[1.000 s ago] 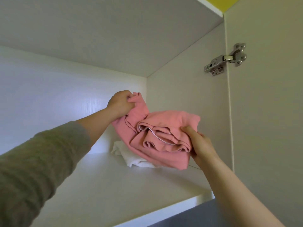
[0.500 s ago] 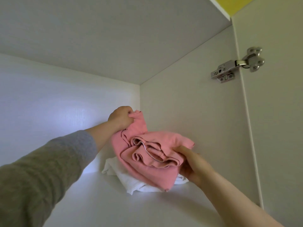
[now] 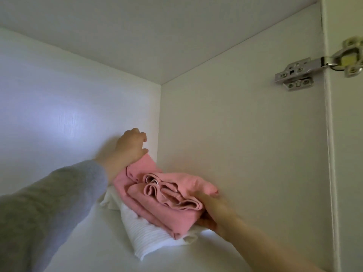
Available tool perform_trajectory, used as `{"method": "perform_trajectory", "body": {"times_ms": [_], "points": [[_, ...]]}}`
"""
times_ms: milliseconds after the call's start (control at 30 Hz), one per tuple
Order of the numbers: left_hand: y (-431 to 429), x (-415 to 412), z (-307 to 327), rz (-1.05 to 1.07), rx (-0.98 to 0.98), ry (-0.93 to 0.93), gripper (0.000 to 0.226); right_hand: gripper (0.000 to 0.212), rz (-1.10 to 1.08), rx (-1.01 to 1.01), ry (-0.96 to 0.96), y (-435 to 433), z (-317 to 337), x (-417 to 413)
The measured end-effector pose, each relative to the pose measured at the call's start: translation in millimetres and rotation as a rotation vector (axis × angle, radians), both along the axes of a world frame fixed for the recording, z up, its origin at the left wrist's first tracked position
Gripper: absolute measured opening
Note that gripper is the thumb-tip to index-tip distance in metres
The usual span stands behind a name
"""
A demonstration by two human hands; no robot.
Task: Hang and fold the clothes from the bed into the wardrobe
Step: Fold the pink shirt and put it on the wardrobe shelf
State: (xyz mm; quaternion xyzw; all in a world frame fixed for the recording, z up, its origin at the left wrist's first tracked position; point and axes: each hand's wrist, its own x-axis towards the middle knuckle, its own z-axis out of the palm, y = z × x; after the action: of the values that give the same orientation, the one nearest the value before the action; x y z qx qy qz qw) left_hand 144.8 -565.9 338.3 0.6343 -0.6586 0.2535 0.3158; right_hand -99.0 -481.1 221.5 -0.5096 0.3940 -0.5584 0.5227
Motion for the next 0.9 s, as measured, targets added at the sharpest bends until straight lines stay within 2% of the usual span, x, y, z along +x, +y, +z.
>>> {"method": "perform_trajectory", "body": {"times_ms": [67,133,200,267,367,467,567,667,733,800,867,900], "points": [[-12.2,0.2,-21.9,-0.065,-0.036,0.063,0.031,0.026,-0.001,-0.023,0.053,-4.9,-4.4,-5.7],[-15.4,-3.8,-35.7,-0.195,-0.043,0.195,0.021,0.025,0.043,-0.016,0.028,-8.2,-4.5,-7.6],[-12.0,-5.3,-41.5,-0.269,-0.031,0.311,0.022,0.022,0.069,0.012,-0.028,-8.2,-3.9,-5.6],[-2.8,0.5,-42.7,-0.263,-0.063,0.378,0.025,0.016,0.075,0.041,-0.068,-8.1,-3.5,-4.2],[12.0,18.6,-46.1,-0.136,-0.009,0.351,0.037,0.015,0.087,0.022,-0.016,-6.0,-0.3,-7.6],[29.7,30.6,-59.5,-0.022,0.127,0.312,0.048,0.026,-0.036,-0.056,0.226,-6.5,5.9,-12.9],[43.6,35.7,-68.5,0.03,0.296,0.296,0.047,0.042,-0.31,-0.15,0.641,-6.6,19.4,-17.7],[50.2,43.4,-70.2,-0.022,0.5,0.595,0.056,0.049,-0.417,-0.218,1.061,-2.5,31.2,-15.5],[51.6,47.5,-71.8,-0.01,0.591,0.735,0.063,0.058,-0.544,-0.336,1.341,-4.1,37.0,-12.0],[50.3,48.4,-74.4,0.008,0.698,0.755,0.072,0.063,-0.629,-0.542,1.416,-10.1,49.7,-9.7],[50.7,47.2,-75.5,-0.005,0.765,0.758,0.082,0.046,-0.503,-0.651,1.343,-19.6,66.9,-6.2],[49.8,47.3,-75.3,-0.017,0.776,0.773,0.085,0.034,-0.401,-0.633,1.305,-26.1,74.6,-3.8]]}}
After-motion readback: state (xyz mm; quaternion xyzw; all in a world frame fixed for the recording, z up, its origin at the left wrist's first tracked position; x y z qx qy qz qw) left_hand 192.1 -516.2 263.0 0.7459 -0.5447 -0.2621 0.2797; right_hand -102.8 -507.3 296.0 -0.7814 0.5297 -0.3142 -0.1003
